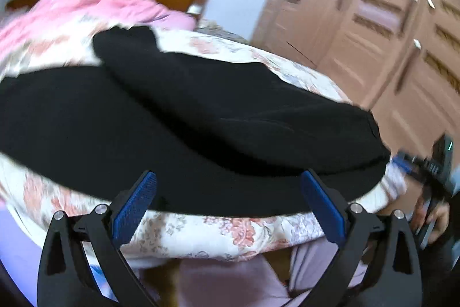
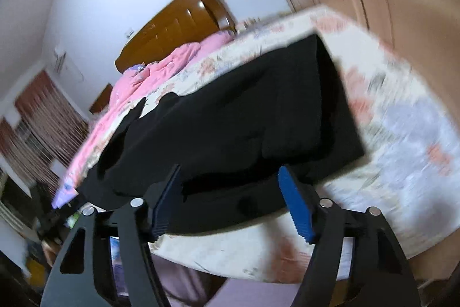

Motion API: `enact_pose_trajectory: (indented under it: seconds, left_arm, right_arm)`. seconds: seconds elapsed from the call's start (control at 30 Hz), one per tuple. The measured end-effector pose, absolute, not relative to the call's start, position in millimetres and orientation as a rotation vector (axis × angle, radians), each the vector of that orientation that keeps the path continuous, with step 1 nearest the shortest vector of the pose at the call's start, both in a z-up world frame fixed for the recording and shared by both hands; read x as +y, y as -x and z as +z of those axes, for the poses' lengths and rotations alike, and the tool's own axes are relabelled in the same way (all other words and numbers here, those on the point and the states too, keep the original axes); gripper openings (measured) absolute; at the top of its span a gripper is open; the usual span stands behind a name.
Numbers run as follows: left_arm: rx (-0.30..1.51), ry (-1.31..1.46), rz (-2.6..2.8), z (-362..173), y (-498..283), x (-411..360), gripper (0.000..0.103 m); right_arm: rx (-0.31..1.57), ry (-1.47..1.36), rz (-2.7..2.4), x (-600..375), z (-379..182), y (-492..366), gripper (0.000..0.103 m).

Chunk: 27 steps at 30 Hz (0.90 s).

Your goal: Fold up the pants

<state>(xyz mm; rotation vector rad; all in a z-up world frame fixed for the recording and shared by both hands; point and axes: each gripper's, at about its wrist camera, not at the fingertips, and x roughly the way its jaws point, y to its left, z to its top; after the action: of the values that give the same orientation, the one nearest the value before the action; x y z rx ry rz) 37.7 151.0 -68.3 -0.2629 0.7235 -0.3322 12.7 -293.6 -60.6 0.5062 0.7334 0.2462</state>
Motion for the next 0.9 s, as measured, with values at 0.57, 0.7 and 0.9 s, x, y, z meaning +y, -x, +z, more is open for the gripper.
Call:
enact_pose_trajectory:
  seconds: [0.57,0.7,0.9]
  left_arm:
    - [0.769,0.389,-0.249,-60,-89,177,0.101]
    - [0.822,0.362,-0.146,-49,-141,169,0.101]
    - [0.995,0.148,0.031,-60,-211,155,0.035]
  right_arm:
    - [0.697,-0.687,0.112,-293,-89,-32,0.028]
    - [0.709,-0.673,0.116,-293,-88,-32,0.028]
    - [0.718,-0.644,0.111,-290,-83,-35,0.027]
